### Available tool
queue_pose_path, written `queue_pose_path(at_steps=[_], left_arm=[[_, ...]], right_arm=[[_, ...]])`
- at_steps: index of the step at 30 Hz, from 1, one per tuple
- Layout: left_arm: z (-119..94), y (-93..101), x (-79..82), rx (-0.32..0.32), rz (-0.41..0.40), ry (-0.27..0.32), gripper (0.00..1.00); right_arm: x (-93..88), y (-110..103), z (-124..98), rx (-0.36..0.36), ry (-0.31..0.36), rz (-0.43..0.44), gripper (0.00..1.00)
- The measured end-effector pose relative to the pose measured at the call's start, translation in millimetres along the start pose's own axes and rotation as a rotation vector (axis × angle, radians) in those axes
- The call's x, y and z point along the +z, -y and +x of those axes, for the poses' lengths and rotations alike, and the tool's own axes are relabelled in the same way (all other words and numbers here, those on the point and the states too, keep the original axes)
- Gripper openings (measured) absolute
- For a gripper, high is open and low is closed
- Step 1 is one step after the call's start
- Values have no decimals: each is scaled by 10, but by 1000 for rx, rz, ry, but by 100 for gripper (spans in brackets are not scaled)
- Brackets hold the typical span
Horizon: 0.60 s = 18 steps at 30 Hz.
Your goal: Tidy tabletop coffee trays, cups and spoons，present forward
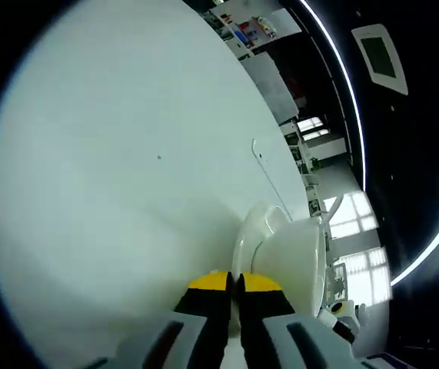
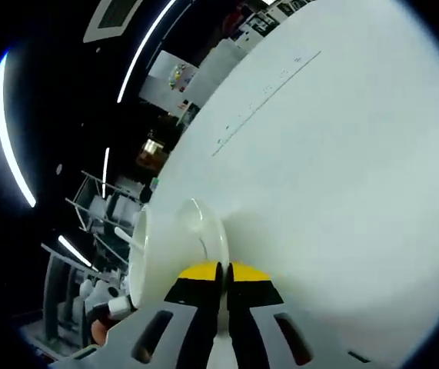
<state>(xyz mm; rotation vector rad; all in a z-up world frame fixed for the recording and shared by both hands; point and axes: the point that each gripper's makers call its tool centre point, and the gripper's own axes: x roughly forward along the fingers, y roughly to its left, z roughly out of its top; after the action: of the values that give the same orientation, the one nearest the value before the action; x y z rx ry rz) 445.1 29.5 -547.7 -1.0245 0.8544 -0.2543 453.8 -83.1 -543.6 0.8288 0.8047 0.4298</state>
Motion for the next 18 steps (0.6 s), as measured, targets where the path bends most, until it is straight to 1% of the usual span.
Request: queue_pose_path(at_steps=[4, 6, 10, 16, 18], left_arm=[[66, -31, 46, 3, -12, 7, 5], [79, -38, 40, 7, -16, 3, 5], [108, -67, 57, 11, -17, 11, 5], [148, -91, 50, 13, -23, 13, 6], [164, -90, 75, 9, -25, 16, 6]], right_arm=[[36, 27, 64, 0, 7, 9, 4], [35, 49, 77, -2, 10, 11, 4], [29, 79, 115, -1, 18, 23, 4], [64, 124, 163, -7, 34, 32, 4], [84, 118, 182, -3, 42, 33, 4]])
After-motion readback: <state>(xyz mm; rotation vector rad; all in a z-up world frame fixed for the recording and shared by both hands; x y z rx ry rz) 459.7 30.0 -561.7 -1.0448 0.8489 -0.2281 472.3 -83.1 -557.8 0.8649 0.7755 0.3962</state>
